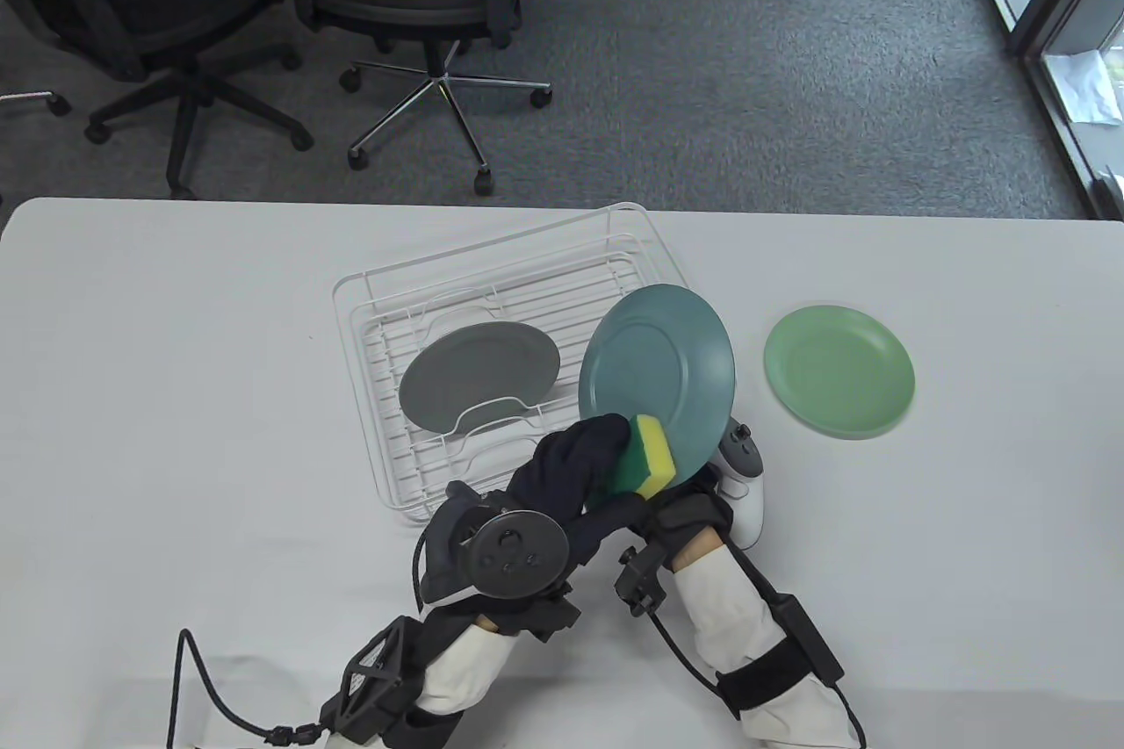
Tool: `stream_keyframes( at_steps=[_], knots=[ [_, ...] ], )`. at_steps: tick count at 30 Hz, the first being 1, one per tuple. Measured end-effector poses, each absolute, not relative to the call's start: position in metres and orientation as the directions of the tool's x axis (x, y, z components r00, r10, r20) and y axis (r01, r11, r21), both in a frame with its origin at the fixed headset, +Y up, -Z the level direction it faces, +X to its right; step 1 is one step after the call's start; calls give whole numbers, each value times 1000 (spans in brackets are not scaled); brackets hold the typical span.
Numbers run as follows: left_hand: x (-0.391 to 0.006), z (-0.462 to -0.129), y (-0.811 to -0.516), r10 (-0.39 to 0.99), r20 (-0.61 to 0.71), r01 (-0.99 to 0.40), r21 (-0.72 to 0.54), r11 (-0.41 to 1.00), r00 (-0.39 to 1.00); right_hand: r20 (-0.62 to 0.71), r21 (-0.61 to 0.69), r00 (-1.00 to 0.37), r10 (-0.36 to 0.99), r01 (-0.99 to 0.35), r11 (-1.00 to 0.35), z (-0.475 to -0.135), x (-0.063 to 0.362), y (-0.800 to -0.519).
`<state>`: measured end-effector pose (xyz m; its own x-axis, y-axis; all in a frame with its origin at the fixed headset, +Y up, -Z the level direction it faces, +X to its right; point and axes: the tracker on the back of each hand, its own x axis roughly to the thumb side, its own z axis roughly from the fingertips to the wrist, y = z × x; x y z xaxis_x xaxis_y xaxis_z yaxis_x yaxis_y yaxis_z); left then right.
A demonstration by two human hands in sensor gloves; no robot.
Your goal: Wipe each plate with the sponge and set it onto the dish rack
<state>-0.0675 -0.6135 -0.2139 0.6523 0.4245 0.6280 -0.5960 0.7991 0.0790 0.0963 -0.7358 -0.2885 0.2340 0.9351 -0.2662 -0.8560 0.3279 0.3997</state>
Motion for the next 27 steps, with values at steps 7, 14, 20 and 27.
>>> stream_keyframes(
  at_steps=[7,14,20,27],
  knots=[
    [-85,-227,-620,529,538,-672,99,733,656,-188,461,163,969,-856,233,-291,94,-731],
    [-113,-249,-636,590,417,-702,192,686,691,-153,513,83,985,-845,151,-290,87,-731],
    [-137,-256,-637,687,389,-786,217,579,614,-102,561,-31,994,-827,32,-289,80,-729],
    [-141,-236,-612,673,513,-843,247,478,533,-94,558,-112,989,-829,-41,-287,76,-731]
  ],
)
